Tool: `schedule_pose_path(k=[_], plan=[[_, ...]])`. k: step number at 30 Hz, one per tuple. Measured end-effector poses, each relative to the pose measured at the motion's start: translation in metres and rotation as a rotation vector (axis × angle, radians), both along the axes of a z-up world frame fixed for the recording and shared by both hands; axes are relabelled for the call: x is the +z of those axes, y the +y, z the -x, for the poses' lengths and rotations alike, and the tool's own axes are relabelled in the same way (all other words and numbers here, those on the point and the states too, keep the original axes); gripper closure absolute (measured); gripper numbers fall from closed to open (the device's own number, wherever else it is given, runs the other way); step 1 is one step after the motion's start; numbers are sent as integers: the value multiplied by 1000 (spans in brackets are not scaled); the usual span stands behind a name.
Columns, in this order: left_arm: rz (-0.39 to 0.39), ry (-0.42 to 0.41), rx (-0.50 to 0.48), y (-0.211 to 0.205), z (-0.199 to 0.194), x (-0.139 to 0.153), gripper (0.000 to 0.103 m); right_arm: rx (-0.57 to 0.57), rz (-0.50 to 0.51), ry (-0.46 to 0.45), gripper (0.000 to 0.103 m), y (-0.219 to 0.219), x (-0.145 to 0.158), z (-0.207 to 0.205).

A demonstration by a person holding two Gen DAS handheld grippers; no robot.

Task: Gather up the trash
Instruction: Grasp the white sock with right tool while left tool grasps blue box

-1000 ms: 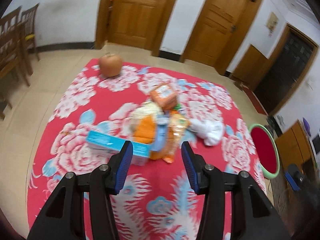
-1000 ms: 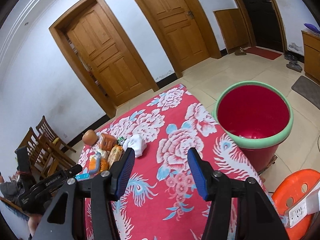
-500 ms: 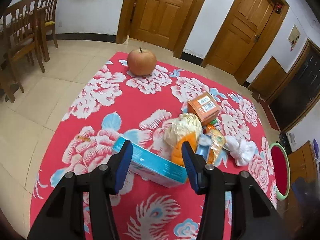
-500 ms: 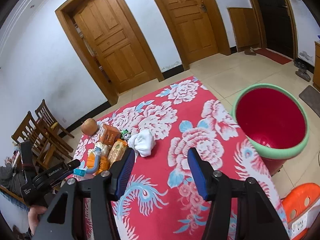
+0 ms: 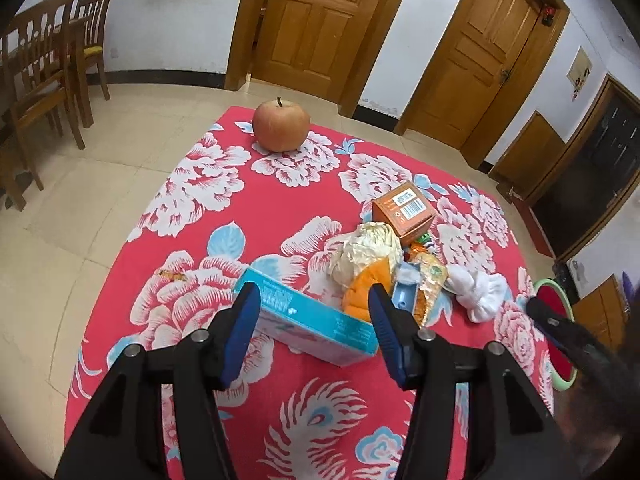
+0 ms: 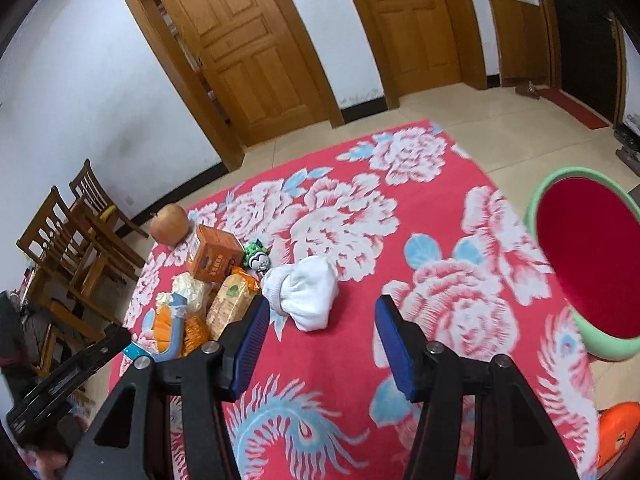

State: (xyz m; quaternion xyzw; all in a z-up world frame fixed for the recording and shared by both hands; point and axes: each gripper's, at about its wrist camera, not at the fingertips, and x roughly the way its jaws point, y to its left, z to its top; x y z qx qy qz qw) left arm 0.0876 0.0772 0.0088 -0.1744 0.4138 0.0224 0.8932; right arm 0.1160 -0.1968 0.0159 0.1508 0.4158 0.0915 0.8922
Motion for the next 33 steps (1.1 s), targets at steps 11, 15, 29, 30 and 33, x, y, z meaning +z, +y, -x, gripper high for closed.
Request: schedule_pose_path(k=[11, 15, 29, 30, 33], plan=[[32, 90, 73, 1, 0, -18, 39, 25, -34, 85, 63, 10, -41, -41], [47, 76, 93, 3, -6, -22, 35, 52, -71, 58, 81, 8, -42, -39], [85, 81, 169, 43, 3, -26, 29, 37, -141, -27, 94, -3, -19, -3], [101, 85, 170, 45, 4, -27, 29, 36, -147, -32, 94, -4, -17, 1], [154, 98, 169, 48, 4, -29, 29, 32, -154, -40, 94, -7, -14, 9]])
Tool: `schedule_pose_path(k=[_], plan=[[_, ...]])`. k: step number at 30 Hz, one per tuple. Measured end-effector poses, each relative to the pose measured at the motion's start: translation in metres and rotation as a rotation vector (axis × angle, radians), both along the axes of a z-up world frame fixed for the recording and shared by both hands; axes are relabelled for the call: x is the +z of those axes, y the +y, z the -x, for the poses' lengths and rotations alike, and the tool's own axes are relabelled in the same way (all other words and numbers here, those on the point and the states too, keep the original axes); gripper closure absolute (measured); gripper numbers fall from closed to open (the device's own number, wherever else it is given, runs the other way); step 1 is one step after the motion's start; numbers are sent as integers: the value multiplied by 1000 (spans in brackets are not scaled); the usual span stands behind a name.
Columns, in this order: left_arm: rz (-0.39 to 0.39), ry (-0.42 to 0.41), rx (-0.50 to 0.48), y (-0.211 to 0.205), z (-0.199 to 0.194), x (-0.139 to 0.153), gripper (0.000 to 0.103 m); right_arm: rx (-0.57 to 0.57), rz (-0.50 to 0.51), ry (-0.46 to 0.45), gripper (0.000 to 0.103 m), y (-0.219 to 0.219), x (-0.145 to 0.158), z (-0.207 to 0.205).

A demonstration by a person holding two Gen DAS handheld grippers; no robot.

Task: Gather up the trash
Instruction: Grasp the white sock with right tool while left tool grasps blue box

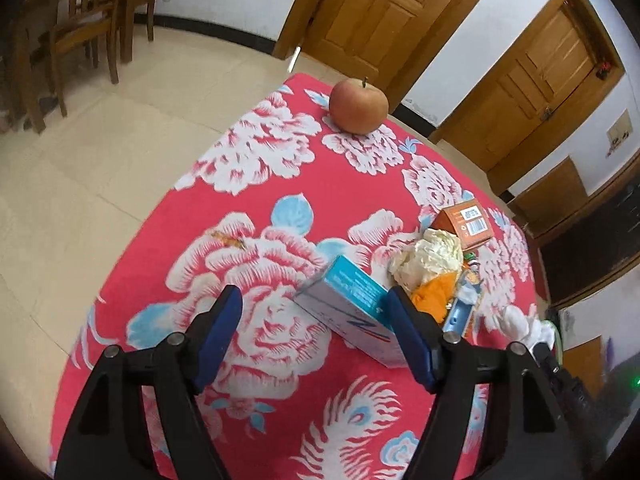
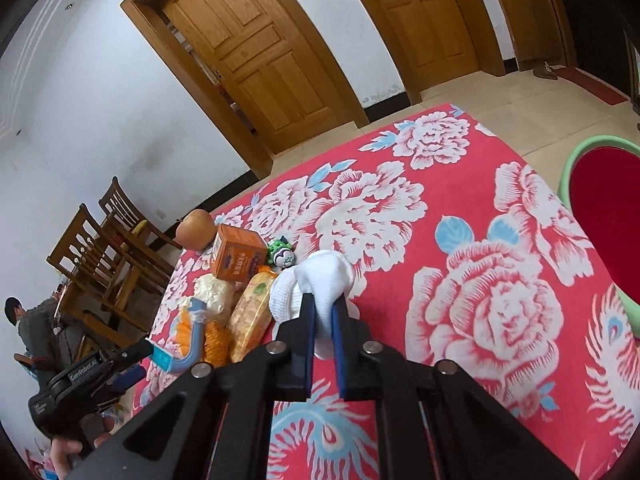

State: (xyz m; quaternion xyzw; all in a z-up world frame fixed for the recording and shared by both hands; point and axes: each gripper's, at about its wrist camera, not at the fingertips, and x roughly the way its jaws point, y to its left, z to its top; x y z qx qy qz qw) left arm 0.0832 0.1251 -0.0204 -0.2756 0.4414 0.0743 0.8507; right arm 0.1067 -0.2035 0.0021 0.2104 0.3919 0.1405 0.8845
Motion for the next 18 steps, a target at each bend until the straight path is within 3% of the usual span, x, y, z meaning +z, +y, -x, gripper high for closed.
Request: schedule_pose_path(k=[8, 13, 18], plan=[[14, 3, -19, -21, -18, 2, 29, -12, -10, -18, 93, -11, 5, 18], [-2, 50, -31, -33, -32, -8, 31, -24, -20, -24, 93, -20, 7, 24], [-8, 15, -111, -44, -24, -12, 54, -35, -23, -19, 93, -27, 5, 24]])
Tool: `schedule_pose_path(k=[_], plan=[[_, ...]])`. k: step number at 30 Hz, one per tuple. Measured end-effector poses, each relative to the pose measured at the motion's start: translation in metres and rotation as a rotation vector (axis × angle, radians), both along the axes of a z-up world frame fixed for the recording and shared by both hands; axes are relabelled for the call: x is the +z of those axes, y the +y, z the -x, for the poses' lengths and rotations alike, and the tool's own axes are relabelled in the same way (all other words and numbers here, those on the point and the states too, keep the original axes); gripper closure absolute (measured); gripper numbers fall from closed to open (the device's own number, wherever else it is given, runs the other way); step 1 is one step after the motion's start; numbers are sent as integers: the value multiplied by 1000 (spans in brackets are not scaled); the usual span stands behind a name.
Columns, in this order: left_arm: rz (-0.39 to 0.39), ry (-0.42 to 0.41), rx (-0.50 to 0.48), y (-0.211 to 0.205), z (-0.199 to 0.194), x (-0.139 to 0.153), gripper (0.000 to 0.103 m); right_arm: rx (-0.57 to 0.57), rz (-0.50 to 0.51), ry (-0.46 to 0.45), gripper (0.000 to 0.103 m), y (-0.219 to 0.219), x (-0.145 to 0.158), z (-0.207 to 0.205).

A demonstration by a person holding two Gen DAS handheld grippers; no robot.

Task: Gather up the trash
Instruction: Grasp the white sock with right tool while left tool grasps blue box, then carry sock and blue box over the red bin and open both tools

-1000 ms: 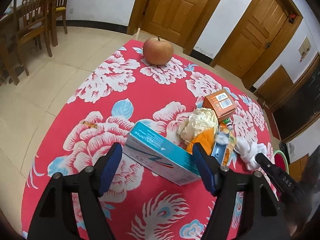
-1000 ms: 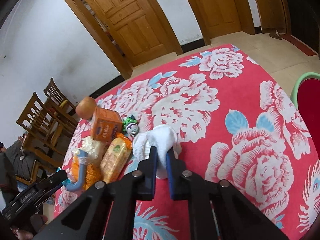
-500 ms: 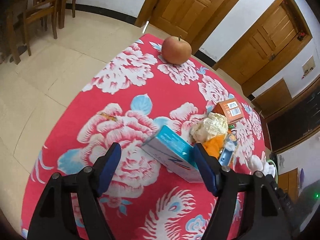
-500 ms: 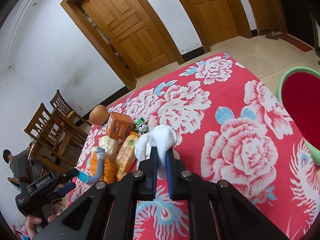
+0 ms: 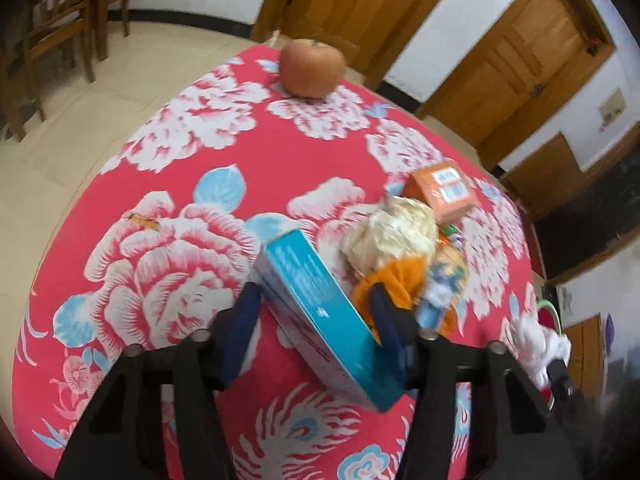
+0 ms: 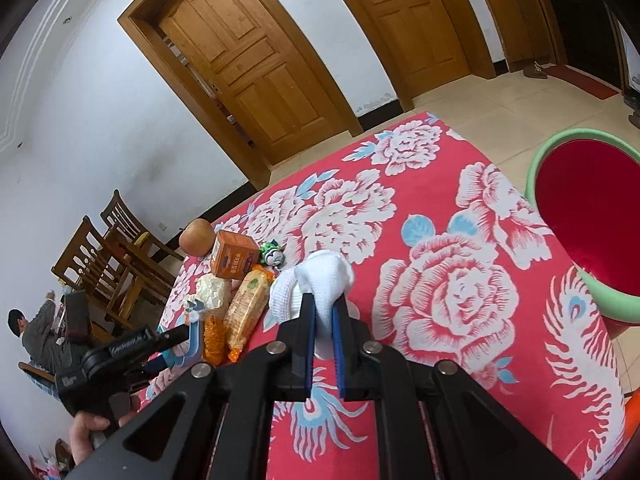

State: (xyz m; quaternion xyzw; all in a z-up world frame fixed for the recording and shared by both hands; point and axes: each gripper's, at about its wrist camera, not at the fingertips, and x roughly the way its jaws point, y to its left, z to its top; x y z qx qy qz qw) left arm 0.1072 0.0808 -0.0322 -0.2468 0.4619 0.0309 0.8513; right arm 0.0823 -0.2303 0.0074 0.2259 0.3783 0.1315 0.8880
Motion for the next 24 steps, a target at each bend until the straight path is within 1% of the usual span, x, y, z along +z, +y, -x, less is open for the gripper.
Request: schedule_pose_path(k=[1, 3, 4, 5, 9, 12, 14, 17, 20, 24], plan=[[1, -9, -21, -2, 1, 2, 63, -4, 2, 1, 93, -1, 0, -1], [3, -25, -65, -4, 5, 4, 73, -9, 8, 2, 93, -1, 0, 0], [2, -32, -90, -5, 7, 4, 83, -11, 11, 2, 93, 0, 0, 0], [6, -34, -109, -5, 9, 4, 83, -14, 17, 2, 93, 0, 1, 1], [66, -59, -166, 0, 18, 4, 84, -32, 47, 8, 93, 6, 3, 4], [90, -99, -193, 4, 22, 11, 84, -50, 90, 6, 93, 11, 7, 10], [104, -134, -223, 5, 25, 18, 84, -69, 115, 4, 93, 12, 10, 16], [128, -160, -274, 3, 28, 25, 84, -116, 140, 1, 93, 12, 16, 28], [147, -171, -326, -3, 29, 29, 84, -158, 147, -7, 93, 10, 19, 38], [163, -176, -353, -12, 32, 31, 84, -179, 142, -1, 93, 8, 20, 49]])
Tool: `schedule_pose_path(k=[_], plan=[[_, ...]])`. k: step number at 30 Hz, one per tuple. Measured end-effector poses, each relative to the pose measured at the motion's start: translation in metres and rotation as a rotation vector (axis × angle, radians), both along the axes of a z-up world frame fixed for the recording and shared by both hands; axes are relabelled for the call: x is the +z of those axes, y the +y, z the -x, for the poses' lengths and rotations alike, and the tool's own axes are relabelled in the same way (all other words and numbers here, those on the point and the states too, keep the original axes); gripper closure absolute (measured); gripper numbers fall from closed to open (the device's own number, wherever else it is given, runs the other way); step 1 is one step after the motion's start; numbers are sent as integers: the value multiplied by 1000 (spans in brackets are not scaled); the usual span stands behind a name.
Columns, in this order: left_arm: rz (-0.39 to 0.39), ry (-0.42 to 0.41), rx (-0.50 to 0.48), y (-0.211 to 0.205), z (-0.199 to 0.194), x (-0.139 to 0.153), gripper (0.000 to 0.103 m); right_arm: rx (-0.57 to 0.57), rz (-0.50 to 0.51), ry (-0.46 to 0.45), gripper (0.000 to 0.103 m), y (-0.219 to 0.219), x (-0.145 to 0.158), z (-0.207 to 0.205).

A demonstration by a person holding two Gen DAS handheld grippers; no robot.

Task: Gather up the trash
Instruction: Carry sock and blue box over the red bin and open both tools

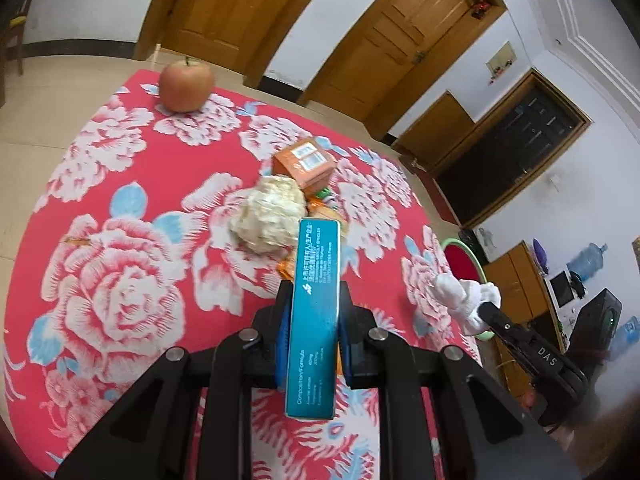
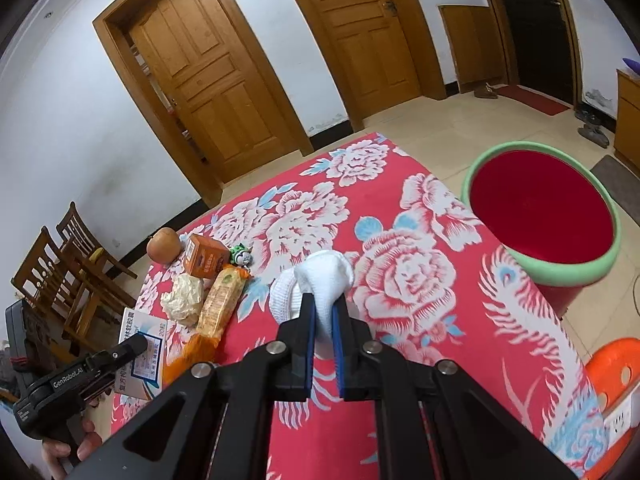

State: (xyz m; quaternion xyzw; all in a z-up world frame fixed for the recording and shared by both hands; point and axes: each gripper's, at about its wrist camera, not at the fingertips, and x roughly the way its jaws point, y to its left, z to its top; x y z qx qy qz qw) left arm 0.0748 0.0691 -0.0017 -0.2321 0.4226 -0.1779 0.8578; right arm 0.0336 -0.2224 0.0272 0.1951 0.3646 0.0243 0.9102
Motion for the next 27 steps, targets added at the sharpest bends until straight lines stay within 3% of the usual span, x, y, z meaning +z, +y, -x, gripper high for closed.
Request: schedule_pose_path(k=[13, 27], plan=[[-38, -72, -48, -46, 20, 37, 84, -11, -56, -55, 93, -35, 8, 18], [-88, -87, -216, -145, -4, 60, 84, -130, -132, -125, 93, -110, 15, 26]])
